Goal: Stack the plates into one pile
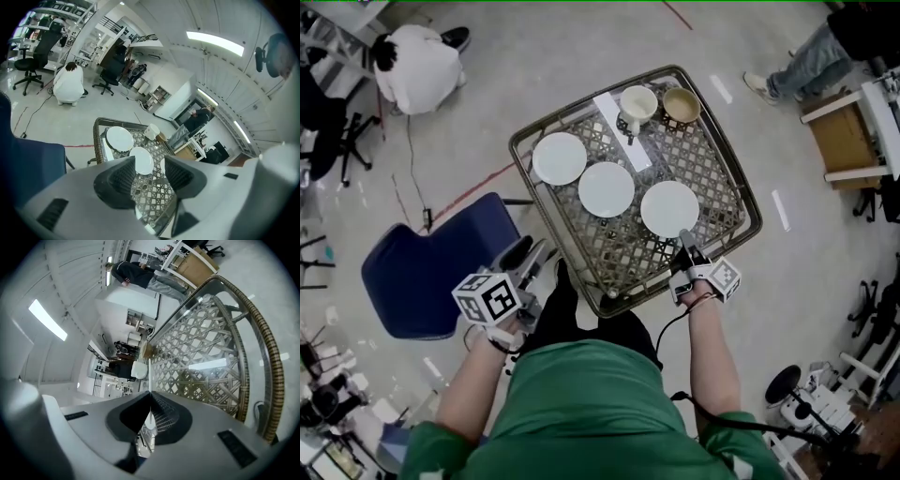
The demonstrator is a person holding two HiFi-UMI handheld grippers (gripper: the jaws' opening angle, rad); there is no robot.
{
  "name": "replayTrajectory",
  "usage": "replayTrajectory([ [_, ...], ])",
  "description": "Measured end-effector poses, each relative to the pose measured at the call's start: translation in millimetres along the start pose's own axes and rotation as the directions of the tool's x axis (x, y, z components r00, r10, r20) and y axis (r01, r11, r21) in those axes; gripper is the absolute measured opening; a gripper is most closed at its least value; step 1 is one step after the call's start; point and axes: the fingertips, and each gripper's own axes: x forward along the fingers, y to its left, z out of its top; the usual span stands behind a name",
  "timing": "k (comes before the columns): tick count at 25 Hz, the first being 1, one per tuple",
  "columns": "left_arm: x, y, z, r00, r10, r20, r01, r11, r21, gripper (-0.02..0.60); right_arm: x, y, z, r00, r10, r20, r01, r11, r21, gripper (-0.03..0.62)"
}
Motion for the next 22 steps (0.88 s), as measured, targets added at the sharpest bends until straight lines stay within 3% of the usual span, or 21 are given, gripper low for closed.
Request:
replayTrajectory([
  [8, -24, 22, 9, 0.999, 0.023, 0.033, -0.021, 0.999, -0.034, 0.206, 38, 35, -39, 0.995, 0.059, -0.078, -0.061, 0.998, -0.024, 0.028],
  [22, -43, 66, 21, 0.998, 0.065, 0.022, -0.064, 0.996, -0.061, 0.206, 103, 57, -95, 0.986, 0.061, -0.158, -0.062, 0.998, -0.004, 0.028],
])
